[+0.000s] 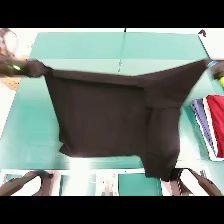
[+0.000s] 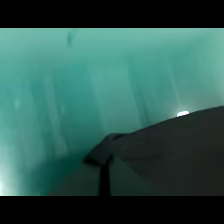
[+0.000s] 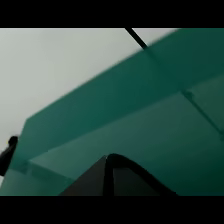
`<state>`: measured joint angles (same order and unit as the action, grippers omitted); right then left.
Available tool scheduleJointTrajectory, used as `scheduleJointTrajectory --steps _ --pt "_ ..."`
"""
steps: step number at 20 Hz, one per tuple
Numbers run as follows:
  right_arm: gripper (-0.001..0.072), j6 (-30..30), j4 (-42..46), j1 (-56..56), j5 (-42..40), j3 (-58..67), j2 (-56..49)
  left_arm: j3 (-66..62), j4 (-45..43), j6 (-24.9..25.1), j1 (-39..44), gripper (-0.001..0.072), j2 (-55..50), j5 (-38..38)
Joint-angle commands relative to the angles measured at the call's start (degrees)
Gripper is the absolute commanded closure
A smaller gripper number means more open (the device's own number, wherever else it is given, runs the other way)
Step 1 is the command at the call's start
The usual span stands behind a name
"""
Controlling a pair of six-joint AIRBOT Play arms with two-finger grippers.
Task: Fold the shirts.
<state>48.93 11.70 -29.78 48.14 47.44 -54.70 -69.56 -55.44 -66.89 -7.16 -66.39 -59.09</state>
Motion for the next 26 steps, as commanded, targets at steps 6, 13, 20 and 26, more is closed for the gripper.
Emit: scheduleJointTrajectory --steps 6,13,20,26 --pt "0.0700 -2.60 -0.76 4.42 -1.11 14.47 -39.26 0.17 14.16 7.65 0.33 0.0682 -24.46 14.67" --pt "0.0700 3.17 -0.72 6.64 0.87 37.31 -50.29 -11.82 17.79 7.43 0.33 0.0682 -27.32 19.50" --pt "0.0701 4.72 0.33 8.26 -2.08 43.85 -52.61 -13.99 17.75 7.37 0.33 0.0683 -28.85 20.41" --pt "0.0702 13.84 24.11 6.95 6.38 43.52 -52.65 -13.64 6.93 3.37 0.33 0.0683 -30.51 11.98"
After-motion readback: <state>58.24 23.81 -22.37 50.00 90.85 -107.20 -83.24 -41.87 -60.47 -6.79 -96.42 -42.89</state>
